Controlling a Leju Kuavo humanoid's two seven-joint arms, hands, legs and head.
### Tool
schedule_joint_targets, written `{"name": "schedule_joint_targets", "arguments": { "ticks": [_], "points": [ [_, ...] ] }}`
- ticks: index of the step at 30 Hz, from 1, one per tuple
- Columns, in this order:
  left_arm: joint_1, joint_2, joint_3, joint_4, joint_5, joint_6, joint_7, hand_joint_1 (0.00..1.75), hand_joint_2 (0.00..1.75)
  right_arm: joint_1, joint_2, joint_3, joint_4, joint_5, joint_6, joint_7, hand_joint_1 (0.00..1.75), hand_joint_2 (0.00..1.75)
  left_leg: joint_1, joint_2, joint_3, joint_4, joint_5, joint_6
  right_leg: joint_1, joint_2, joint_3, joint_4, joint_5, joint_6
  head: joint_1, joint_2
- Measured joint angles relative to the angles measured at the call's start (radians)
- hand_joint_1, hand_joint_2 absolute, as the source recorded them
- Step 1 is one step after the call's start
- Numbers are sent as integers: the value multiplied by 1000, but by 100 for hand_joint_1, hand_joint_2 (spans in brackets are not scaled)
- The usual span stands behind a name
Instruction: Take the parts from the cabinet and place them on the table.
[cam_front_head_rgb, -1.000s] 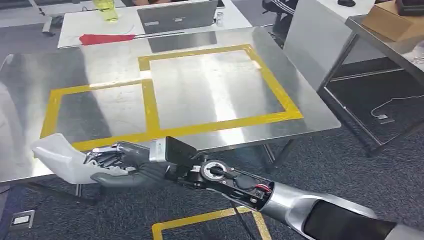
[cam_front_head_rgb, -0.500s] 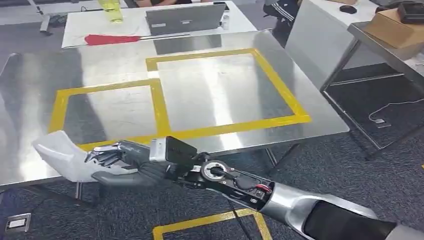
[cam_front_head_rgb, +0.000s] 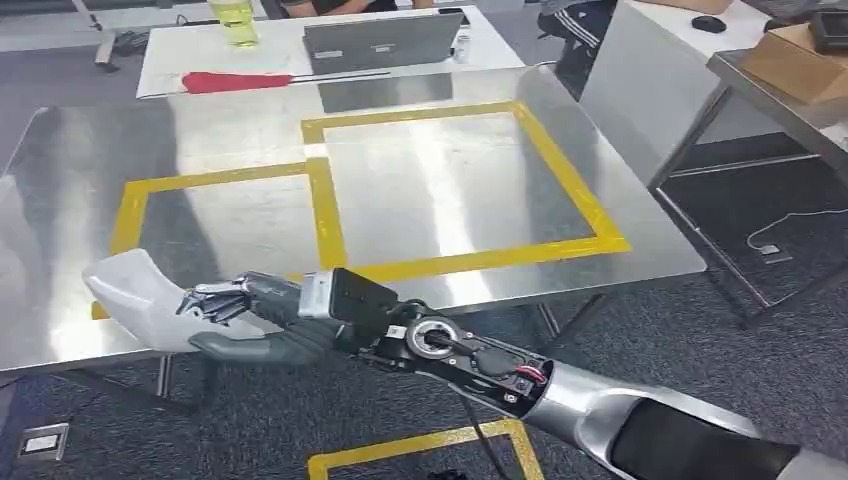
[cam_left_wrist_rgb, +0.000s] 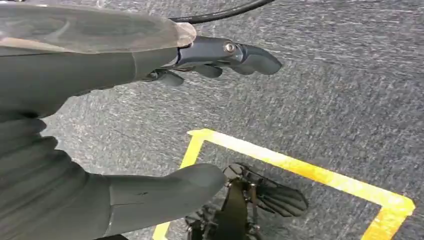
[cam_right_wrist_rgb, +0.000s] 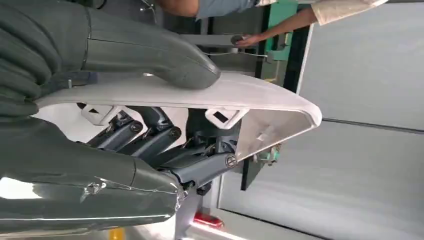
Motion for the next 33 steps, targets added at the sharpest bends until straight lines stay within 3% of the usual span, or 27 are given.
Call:
{"name": "schedule_joint_targets", "arguments": {
  "ticks": [1, 3, 4, 5, 8, 10, 11, 13, 14, 15, 17, 19, 20, 21, 24, 25, 26, 27, 28, 29, 31, 32, 33],
  "points": [
    [1, 0, 0, 0, 0, 0, 0, 0, 175, 0, -2, 0, 3, 0, 0, 1, 175, 175, 3, -6, 2, 1, -2, -5, -4, 0, 20, -47, 37, 2, 0, 0],
    [0, -2, 0, 0, 0, 0, 0, 0, 175, -3, -2, 0, 9, 0, -5, 2, 175, 175, 11, -19, 6, 12, -10, -19, -15, 4, 108, -230, 134, 8, 3, 0],
    [0, 0, 0, 0, 1, 0, 0, 0, 175, -7, -2, 0, 11, 0, -6, 2, 175, 175, 11, -24, 2, 20, -16, -28, -24, 29, 139, -304, 150, 15, 8, 0],
    [-2, 1, -1, 0, 2, 0, 0, 0, 175, -10, -2, 0, 14, 0, -6, 2, 175, 175, 6, -31, -6, 31, -19, -37, -19, 43, 142, -306, 141, 9, 10, 0],
    [0, 2, -1, 0, 3, 3, 0, 0, 175, -12, -4, -1, 23, 2, -15, 3, 175, 175, 14, -41, -7, 20, -10, -57, -9, 24, 136, -299, 141, -14, -1, 0],
    [2, 2, -1, 0, 3, 3, 0, 0, 175, -17, -4, -1, 24, 2, -16, 3, 175, 175, 15, -42, -8, 23, -16, -65, -16, 12, 142, -307, 146, -29, -6, 0],
    [1, 2, -1, 0, 3, 3, 0, 0, 175, -22, -4, -1, 25, 3, -16, 3, 175, 175, 14, -19, -28, 70, -46, -66, -15, 5, 142, -307, 145, -34, -16, 0],
    [-4, 2, -1, 0, 3, 3, 0, 0, 175, -27, -4, -2, 30, 3, -19, 3, 175, 175, 11, 6, -127, 270, -134, -71, -8, -10, 141, -307, 143, -42, -27, 0],
    [-3, 1, -1, 0, 3, 2, 0, 0, 175, -25, -5, -4, 34, 3, -25, 3, 175, 175, 11, 10, -170, 352, -158, -71, -5, -18, 141, -307, 141, -44, -27, 0],
    [-2, 0, -1, 0, 3, 0, 0, 0, 175, -25, -6, -5, 37, 3, -29, 3, 175, 175, 11, 13, -190, 383, -158, -69, -1, -23, 142, -307, 140, -46, -27, 0],
    [0, 0, -1, 0, 4, -3, -4, 0, 175, -26, -10, -12, 40, 4, -41, 3, 175, 175, 9, 14, -163, 317, -107, -61, 2, -32, 145, -307, 138, -47, -27, 0],
    [1, 3, -1, 0, 6, -3, -8, 0, 175, -33, -15, -26, 40, 5, -60, 4, 175, 175, 3, 34, -50, 94, -6, -44, 4, -42, 154, -307, 132, -45, -27, 0],
    [-1, 4, -1, 0, 6, -3, -10, 0, 175, -37, -16, -29, 40, 7, -64, 6, 175, 175, -5, 64, -22, 34, -13, -38, 4, -47, 157, -308, 129, -42, -27, 0],
    [-1, 4, -1, 0, 8, -4, -11, 0, 175, -41, -20, -37, 40, 11, -75, 11, 175, 175, -13, 70, -23, 33, -6, -34, 13, -50, 155, -308, 128, -37, -27, 0],
    [-2, 4, -2, 0, 11, -5, -12, 0, 175, -42, -31, -51, 40, 16, -89, 17, 175, 175, -18, 46, -26, 34, -10, -26, 7, -63, 162, -315, 125, -24, -24, 0],
    [-2, 4, -2, 0, 13, -5, -12, 0, 175, -43, -33, -55, 39, 21, -96, 22, 175, 175, -11, 41, -22, 27, -7, -21, 11, -68, 165, -315, 121, -18, -23, 0],
    [-2, 3, -2, 0, 15, -5, -12, 0, 175, -44, -37, -58, 39, 25, -101, 24, 175, 175, -6, 39, -18, 22, -5, -18, 6, -56, 160, -305, 112, -13, -22, 0],
    [-2, 3, -4, 0, 17, -5, -13, 0, 175, -48, -40, -63, 37, 29, -107, 27, 175, 175, -6, 33, -16, 21, -5, -14, 4, -30, 145, -264, 85, -9, -21, 0],
    [-2, 3, -7, 0, 18, -5, -13, 0, 175, -52, -45, -73, 37, 31, -112, 29, 175, 175, -6, 28, -15, 21, -7, -7, 4, -17, 99, -166, 34, -7, -14, 0],
    [-3, 3, -10, 0, 19, -5, -13, 0, 175, -52, -53, -80, 37, 34, -119, 30, 175, 175, -7, 20, -15, 22, -7, -5, 4, -15, 55, -73, -4, -5, -10, 0],
    [-2, 3, -16, 0, 21, -5, -12, 0, 175, -51, -70, -84, 38, 52, -145, 40, 175, 175, -10, 3, -14, 23, -9, -3, 4, -14, -11, 45, -33, -1, -5, 0],
    [-2, 2, -19, 0, 23, -5, -13, 0, 175, -51, -78, -88, 38, 62, -159, 45, 175, 175, -10, -7, -12, 24, -10, -3, 4, -13, -9, 26, -6, -3, -3, 0],
    [-2, 2, -20, 0, 24, -5, -13, 0, 175, -51, -86, -93, 38, 68, -172, 49, 175, 175, -10, -16, -9, 24, -11, -3, 4, -12, 18, -41, 43, -6, 0, 0]
  ]
}}
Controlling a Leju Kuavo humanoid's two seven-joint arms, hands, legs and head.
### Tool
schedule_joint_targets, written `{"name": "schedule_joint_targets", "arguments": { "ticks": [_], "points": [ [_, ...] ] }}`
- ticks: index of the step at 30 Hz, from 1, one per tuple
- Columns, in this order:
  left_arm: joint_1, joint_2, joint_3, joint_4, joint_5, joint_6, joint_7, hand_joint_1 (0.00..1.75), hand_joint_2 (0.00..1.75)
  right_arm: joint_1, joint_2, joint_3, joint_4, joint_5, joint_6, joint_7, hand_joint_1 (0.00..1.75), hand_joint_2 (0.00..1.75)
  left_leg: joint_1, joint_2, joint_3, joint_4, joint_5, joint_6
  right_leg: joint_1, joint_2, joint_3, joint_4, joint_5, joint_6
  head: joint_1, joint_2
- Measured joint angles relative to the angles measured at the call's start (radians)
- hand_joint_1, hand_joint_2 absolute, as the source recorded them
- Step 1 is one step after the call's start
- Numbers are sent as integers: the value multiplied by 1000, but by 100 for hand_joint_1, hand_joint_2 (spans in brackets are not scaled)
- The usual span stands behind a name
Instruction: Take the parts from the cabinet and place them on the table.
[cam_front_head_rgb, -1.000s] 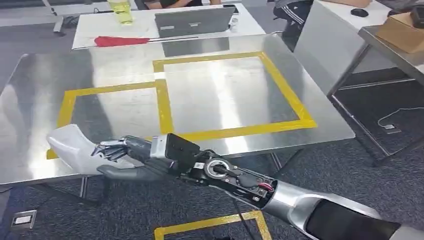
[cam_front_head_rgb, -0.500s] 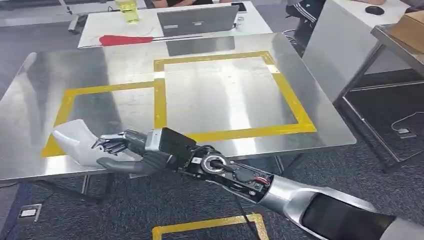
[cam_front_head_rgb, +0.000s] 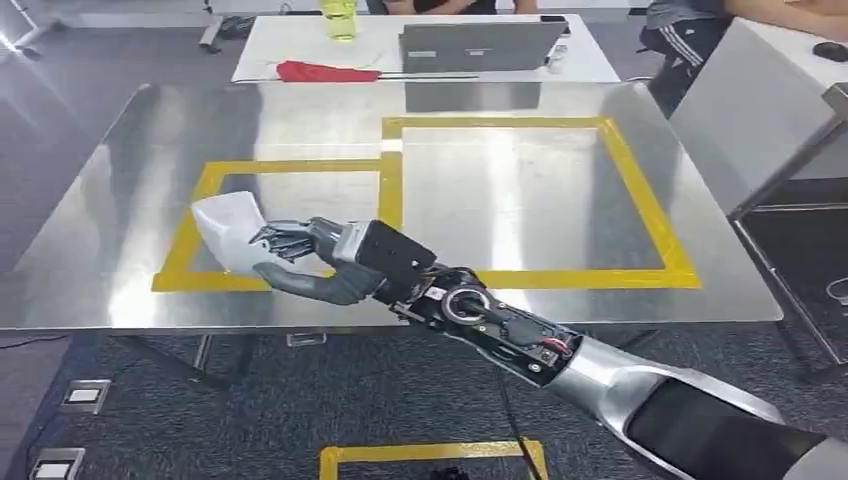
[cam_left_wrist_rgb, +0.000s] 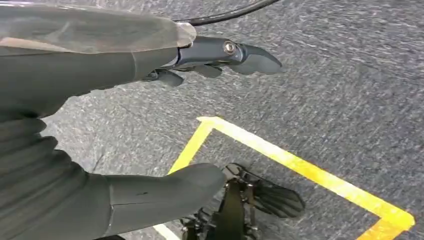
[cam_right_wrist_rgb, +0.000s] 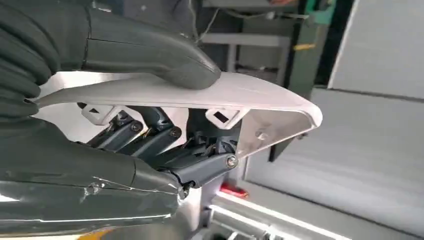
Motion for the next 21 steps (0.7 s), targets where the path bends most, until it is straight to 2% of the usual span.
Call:
{"name": "schedule_joint_targets", "arguments": {
  "ticks": [1, 2, 3, 4, 5, 7, 8, 9, 10, 12, 13, 14, 15, 16, 17, 18, 19, 21],
  "points": [
    [0, 0, -1, 0, 0, 0, 0, 0, 175, -2, -6, -7, 0, 3, -10, 2, 175, 175, 0, -10, 5, 1, -2, -2, 0, 5, 44, -100, 57, -5, 4, 0],
    [0, -1, -2, 0, 3, 0, 0, 0, 175, -5, -13, -14, -1, 5, -15, 5, 175, 175, -1, -18, 9, 1, -5, -4, 0, 20, 85, -196, 106, -11, 9, 0],
    [-1, -3, -3, 0, 4, 0, -1, 0, 175, -8, -21, -19, 0, 7, -20, 7, 175, 175, -3, -23, 8, 2, -6, -6, 1, 51, 107, -247, 109, -18, 11, 0],
    [-2, -2, -4, 0, 6, 1, -1, 0, 175, -11, -26, -25, -2, 10, -29, 11, 175, 175, -6, -31, 1, 9, -8, -10, -3, 48, 116, -272, 107, -17, 5, 0],
    [-2, -3, -4, 0, 8, 1, -1, 0, 175, -10, -35, -33, -2, 14, -39, 17, 175, 175, -2, -35, -3, 7, -5, -16, 0, 45, 114, -266, 106, -17, 3, 0],
    [5, -3, -5, 0, 13, 2, -2, 0, 175, -10, -52, -47, -2, 16, -56, 24, 175, 175, -1, -46, -3, 3, -4, -27, 0, 35, 117, -272, 107, -26, 5, 0],
    [8, -1, -5, 0, 16, 3, -2, 0, 175, -10, -60, -56, -4, 16, -63, 29, 175, 175, 1, -36, -4, 8, -12, -29, -8, 27, 126, -283, 112, -33, 7, 0],
    [8, -2, -5, 0, 16, 3, -2, 0, 175, -10, -66, -63, -5, 16, -67, 32, 175, 175, -2, -3, -15, 39, -32, -37, -8, 23, 129, -286, 113, -35, 0, 0],
    [4, -2, -5, 0, 18, 5, -2, 0, 175, -10, -75, -71, -8, 16, -76, 36, 175, 175, 1, 16, -52, 114, -72, -43, -8, 16, 130, -285, 112, -37, -14, 0],
    [3, -1, -5, 0, 24, 5, -2, 0, 175, -6, -99, -86, -9, 16, -91, 48, 175, 175, 6, 28, -148, 301, -146, -54, -8, 1, 130, -285, 110, -39, -19, 0],
    [3, -2, -5, 0, 26, 5, -2, 0, 175, 0, -111, -93, -9, 16, -99, 51, 175, 175, 9, 29, -180, 354, -153, -57, -8, -7, 131, -285, 108, -38, -21, 0],
    [4, -3, -5, 0, 27, 5, -2, 0, 175, 4, -120, -100, -9, 16, -102, 52, 175, 175, 12, 31, -183, 348, -136, -59, -8, -14, 132, -285, 106, -37, -21, 0],
    [5, -3, -5, 0, 28, 5, -2, 0, 175, 6, -128, -105, -9, 16, -103, 53, 175, 175, 15, 33, -157, 290, -95, -60, -9, -19, 135, -284, 103, -35, -21, 0],
    [5, -1, -5, 0, 30, 5, -2, 0, 175, 6, -133, -110, -9, 16, -103, 53, 175, 175, 17, 38, -107, 189, -43, -60, -10, -23, 140, -284, 100, -32, -21, 0],
    [6, 0, -5, 0, 30, 5, -2, 0, 175, 6, -137, -114, -11, 17, -104, 53, 175, 175, 17, 52, -50, 78, 7, -59, -12, -27, 146, -282, 95, -27, -22, 0],
    [4, 0, -5, 0, 30, 5, -2, 0, 175, 6, -142, -119, -15, 19, -109, 56, 175, 175, 14, 82, -19, 10, 9, -58, -8, -31, 148, -281, 90, -21, -24, 0],
    [2, 3, -5, 0, 32, 5, -2, 0, 175, 5, -147, -124, -18, 21, -119, 60, 175, 175, 5, 70, -20, 8, 10, -45, -3, -34, 146, -279, 87, -15, -28, 0],
    [2, 0, -5, 0, 36, 5, -2, 0, 175, 7, -169, -140, -18, 27, -139, 74, 175, 175, 5, 55, -24, 13, 6, -32, -2, -44, 149, -280, 83, -5, -19, 0]
  ]
}}
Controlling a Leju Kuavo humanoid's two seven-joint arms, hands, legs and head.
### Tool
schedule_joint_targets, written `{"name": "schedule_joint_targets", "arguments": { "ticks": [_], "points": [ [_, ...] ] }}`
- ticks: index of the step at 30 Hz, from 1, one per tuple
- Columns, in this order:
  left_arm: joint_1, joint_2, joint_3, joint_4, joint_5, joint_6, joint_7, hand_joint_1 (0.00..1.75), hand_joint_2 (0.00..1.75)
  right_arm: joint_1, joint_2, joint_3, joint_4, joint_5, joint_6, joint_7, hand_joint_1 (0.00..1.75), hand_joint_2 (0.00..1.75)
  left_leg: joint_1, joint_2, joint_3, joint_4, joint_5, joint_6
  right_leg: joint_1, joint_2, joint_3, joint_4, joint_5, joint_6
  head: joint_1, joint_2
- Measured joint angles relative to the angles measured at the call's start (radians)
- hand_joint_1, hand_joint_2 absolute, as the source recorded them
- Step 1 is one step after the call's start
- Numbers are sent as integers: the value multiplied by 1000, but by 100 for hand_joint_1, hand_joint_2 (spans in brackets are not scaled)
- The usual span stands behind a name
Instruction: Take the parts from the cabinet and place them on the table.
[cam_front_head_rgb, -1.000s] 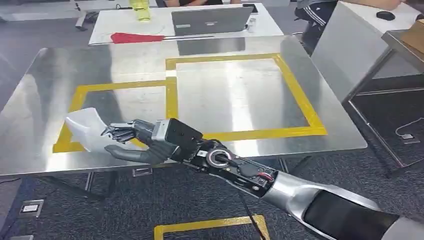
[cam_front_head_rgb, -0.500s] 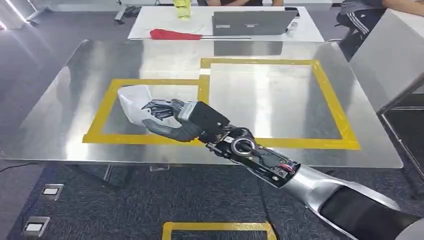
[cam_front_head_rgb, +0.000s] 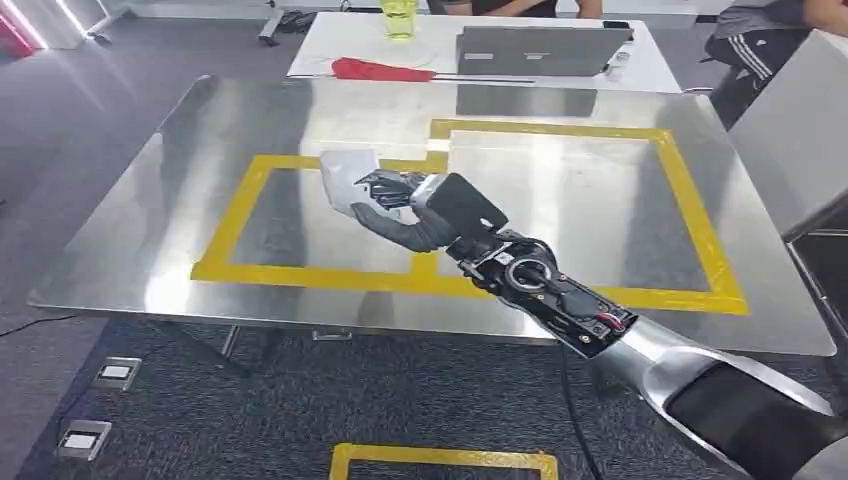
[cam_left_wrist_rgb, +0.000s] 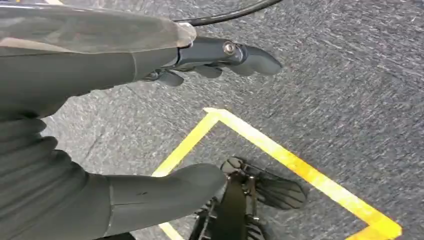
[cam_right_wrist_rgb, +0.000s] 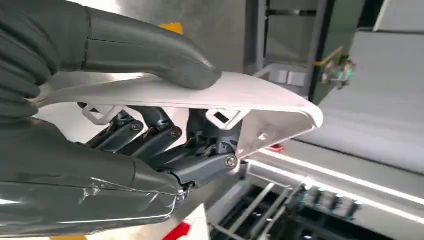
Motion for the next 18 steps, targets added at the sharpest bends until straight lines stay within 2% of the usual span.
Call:
{"name": "schedule_joint_targets", "arguments": {
  "ticks": [1, 2, 3, 4, 6, 7, 8, 9, 10, 11, 12, 13, 14, 16, 17, 18],
  "points": [
    [2, -1, 0, 0, 3, 0, 0, 0, 175, 1, -9, -7, 0, 2, -6, 4, 175, 175, -4, -8, 0, 2, -1, 7, -2, -7, 3, -1, -1, 6, 0, 0],
    [1, 0, 0, 0, 6, 0, 0, 0, 175, 3, -20, -15, -4, 3, -13, 9, 175, 175, 1, -13, 4, -5, 2, 17, -5, -8, 3, 2, -10, 15, 0, 0],
    [1, 0, 0, 0, 10, 0, 0, 0, 175, 3, -36, -24, -6, 3, -18, 13, 175, 175, 2, -17, 6, -6, 1, 20, -8, 13, -3, 29, -31, 18, 4, 0],
    [1, 0, 0, 0, 15, 2, 0, 0, 175, 3, -47, -34, -7, 3, -22, 16, 175, 175, 2, -22, 6, -6, 1, 26, -8, 27, -32, 92, -69, 19, 8, 0],
    [1, 0, 0, 0, 22, 3, 0, 0, 175, 13, -80, -60, -7, 5, -36, 33, 175, 175, -2, -34, 6, -5, 0, 33, -8, 39, -127, 289, -154, 22, 19, 0],
    [2, 0, 0, 0, 24, 3, 0, 0, 175, 22, -95, -71, -7, 5, -42, 41, 175, 175, -4, -45, 6, -5, -1, 34, -7, 42, -161, 352, -169, 22, 21, 0],
    [3, -1, 0, 0, 27, 3, 0, 0, 175, 30, -111, -82, -7, 5, -46, 49, 175, 175, -5, -54, 8, -5, -1, 35, -7, 43, -174, 365, -159, 19, 24, 0],
    [3, -2, 0, 0, 30, 3, 0, 0, 175, 37, -123, -90, -8, 6, -48, 54, 175, 175, -6, -62, 9, -4, -1, 35, -7, 44, -163, 326, -125, 16, 28, 0],
    [4, -2, 0, 0, 30, 3, 0, 0, 175, 41, -136, -102, -8, 5, -48, 59, 175, 175, -7, -70, 11, -3, -3, 35, -6, 46, -131, 249, -75, 11, 31, 0],
    [4, -3, 0, 0, 30, 1, -2, 0, 175, 43, -146, -113, -9, 5, -48, 63, 175, 175, -7, -78, 15, -2, -4, 34, -6, 54, -85, 141, -16, 6, 35, 0],
    [4, -5, 0, 0, 30, -1, -2, 0, 175, 46, -155, -125, -14, 4, -48, 66, 175, 175, -6, -83, 15, -2, -7, 31, -6, 83, -46, 46, 28, 0, 37, 0],
    [0, -5, 0, 0, 30, -3, -3, 0, 175, 48, -163, -136, -15, 3, -47, 66, 175, 175, -13, -89, 9, 4, -8, 28, -6, 101, -34, 17, 17, -2, 30, 0],
    [0, -5, 0, 0, 30, -3, -3, 0, 175, 52, -173, -148, -18, 2, -48, 68, 175, 175, -8, -97, 3, 4, -5, 23, -6, 96, -36, 16, 18, -2, 29, 0],
    [6, -5, 0, 0, 30, -4, -3, 0, 175, 64, -189, -163, -20, 5, -53, 76, 175, 175, -3, -108, 4, -1, -3, 13, 0, 85, -34, 16, 16, -8, 31, 0],
    [7, -3, 0, 0, 30, -5, -5, 0, 175, 69, -195, -168, -24, 11, -63, 85, 175, 175, -9, -112, 4, 0, -5, 7, -9, 77, -30, 7, 20, -15, 28, 0],
    [8, -5, 0, 0, 30, -8, -7, 0, 175, 75, -204, -178, -29, 17, -74, 92, 175, 175, -7, -75, -1, 20, -21, 4, -10, 70, -23, 3, 23, -19, 26, 0]
  ]
}}
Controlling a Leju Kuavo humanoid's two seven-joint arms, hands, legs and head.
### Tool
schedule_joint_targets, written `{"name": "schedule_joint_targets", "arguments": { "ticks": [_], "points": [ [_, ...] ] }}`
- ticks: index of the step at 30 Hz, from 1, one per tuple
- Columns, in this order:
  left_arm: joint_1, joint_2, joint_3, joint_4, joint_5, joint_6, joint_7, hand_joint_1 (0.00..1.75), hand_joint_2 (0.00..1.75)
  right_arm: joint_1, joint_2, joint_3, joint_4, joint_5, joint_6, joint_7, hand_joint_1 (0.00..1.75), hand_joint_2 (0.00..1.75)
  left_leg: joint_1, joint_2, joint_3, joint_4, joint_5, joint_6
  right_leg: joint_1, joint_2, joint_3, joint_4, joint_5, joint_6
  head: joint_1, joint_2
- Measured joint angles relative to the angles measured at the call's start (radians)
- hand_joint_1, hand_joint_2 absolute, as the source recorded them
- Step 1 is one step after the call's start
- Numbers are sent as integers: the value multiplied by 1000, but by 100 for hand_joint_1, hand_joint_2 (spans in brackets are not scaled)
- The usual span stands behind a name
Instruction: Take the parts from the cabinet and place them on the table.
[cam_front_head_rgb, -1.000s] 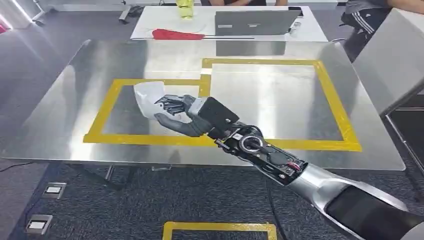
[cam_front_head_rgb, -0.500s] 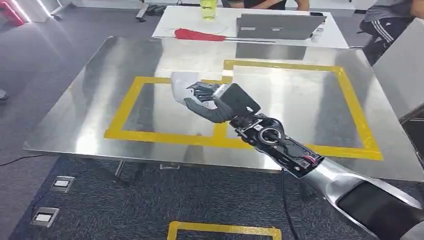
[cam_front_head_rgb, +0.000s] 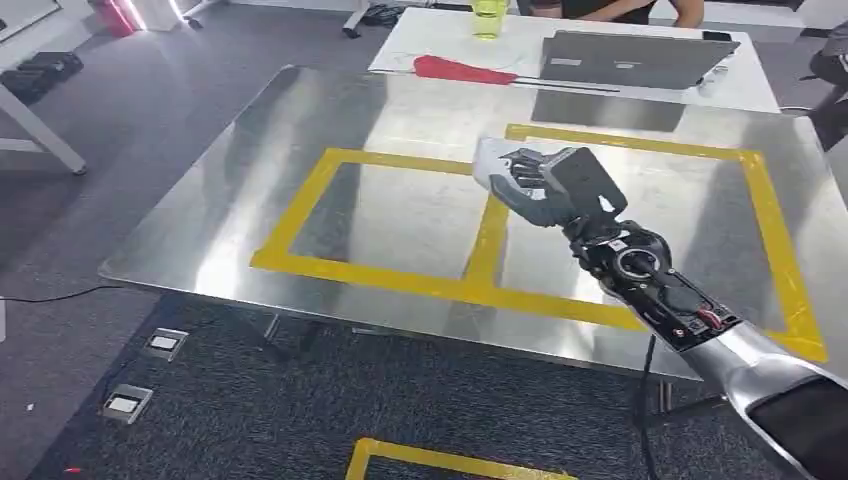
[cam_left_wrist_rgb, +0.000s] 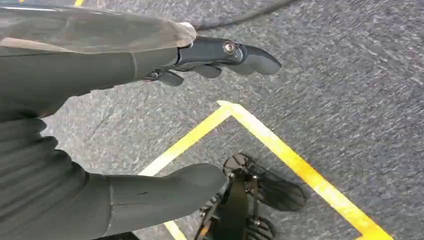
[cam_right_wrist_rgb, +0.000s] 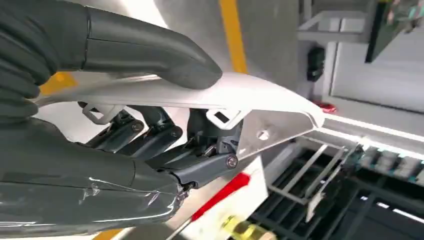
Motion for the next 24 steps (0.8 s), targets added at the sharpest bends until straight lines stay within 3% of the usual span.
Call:
{"name": "schedule_joint_targets", "arguments": {
  "ticks": [1, 3, 4, 5, 6, 7, 8, 9, 10, 11, 14, 15, 16, 18, 20, 21, 22, 24],
  "points": [
    [-3, 2, 0, 0, 0, -2, -2, 0, 175, 8, -7, -11, -6, 5, -13, 6, 175, 175, -1, 27, -24, 52, -34, -4, 0, -8, 1, 0, -1, -3, -13, 0],
    [-8, 2, 0, 0, 0, -8, -4, 0, 175, 30, -33, -36, -11, 12, -32, 20, 175, 175, 4, 48, -112, 231, -115, -13, 2, -28, 2, 0, -3, -5, -25, 0],
    [-7, 0, 0, 0, 0, -11, -5, 0, 175, 44, -49, -52, -11, 13, -41, 27, 175, 175, 5, 51, -148, 302, -137, -15, 2, -36, 2, 0, -5, -6, -26, 0],
    [-5, -2, 0, 0, 0, -11, -5, 0, 175, 60, -65, -68, -12, 13, -44, 32, 175, 175, 7, 52, -164, 328, -135, -17, 3, -44, 3, 0, -6, -6, -26, 0],
    [-4, -2, 0, 0, 2, -13, -6, 0, 175, 77, -78, -86, -13, 10, -45, 37, 175, 175, 8, 52, -152, 299, -109, -17, 3, -51, 5, 0, -8, -5, -26, 0],
    [-2, -2, 0, 0, 2, -13, -7, 0, 175, 91, -89, -105, -13, 7, -45, 39, 175, 175, 9, 53, -115, 228, -68, -15, 3, -57, 9, 1, -11, -3, -27, 0],
    [-1, 0, 0, 0, 3, -14, -7, 0, 175, 104, -98, -124, -16, 6, -45, 43, 175, 175, 9, 58, -61, 122, -18, -10, 2, -62, 14, 1, -14, 0, -27, 0],
    [-1, 2, 0, 0, 3, -14, -7, 0, 175, 115, -109, -143, -19, 6, -45, 45, 175, 175, 8, 75, -7, 20, 22, -4, 2, -67, 19, 1, -18, 4, -29, 0],
    [-3, 2, 0, 0, 3, -16, -7, 0, 175, 122, -117, -158, -19, 5, -45, 46, 175, 175, -2, 89, 12, -18, 8, 0, 9, -71, 19, 1, -22, 10, -30, 0],
    [-4, 2, 0, 0, 3, -16, -7, 0, 175, 129, -131, -178, -19, 5, -45, 46, 175, 175, -4, 79, 8, -19, 13, 8, 9, -75, 18, 1, -23, 14, -26, 0],
    [-3, 2, 0, 0, 3, -16, -7, 0, 175, 151, -148, -213, -21, 5, -46, 47, 175, 175, -7, 63, 6, -20, 12, 21, 6, -87, 24, -1, -26, 29, -23, 0],
    [-4, 2, 0, 0, 3, -17, -7, 0, 175, 157, -155, -222, -23, 11, -54, 53, 175, 175, -1, 62, 13, -29, 16, 28, 1, -75, 19, 6, -38, 37, -21, 0],
    [-4, 0, 0, 0, 3, -16, -8, 0, 175, 161, -161, -233, -24, 22, -65, 64, 175, 175, -1, 58, 14, -29, 16, 29, 0, -51, 6, 46, -67, 38, -17, 0],
    [-6, 0, -1, 0, 5, -17, -9, 0, 175, 173, -181, -259, -23, 33, -87, 82, 175, 175, -2, 48, 14, -29, 15, 36, 1, -32, -76, 225, -154, 41, -9, 0],
    [-6, -3, -1, 0, 6, -19, -10, 0, 175, 185, -202, -287, -18, 33, -88, 87, 175, 175, -3, 35, 14, -28, 14, 38, 1, -26, -139, 349, -189, 44, -3, 0],
    [-5, -4, -1, 0, 7, -19, -10, 0, 175, 190, -209, -298, -15, 33, -83, 89, 175, 175, -2, 26, 17, -27, 13, 39, -1, -26, -143, 343, -167, 44, 2, 0],
    [-5, -5, -1, 0, 8, -19, -10, 0, 175, 190, -215, -306, -13, 33, -81, 89, 175, 175, -1, 19, 20, -26, 12, 37, -2, -26, -123, 292, -129, 45, 5, 0],
    [-6, -10, -1, 0, 10, -20, -10, 0, 175, 190, -231, -324, -10, 32, -80, 90, 175, 175, 2, 4, 25, -19, 5, 29, -9, -16, -35, 94, -21, 48, 9, 0]
  ]
}}
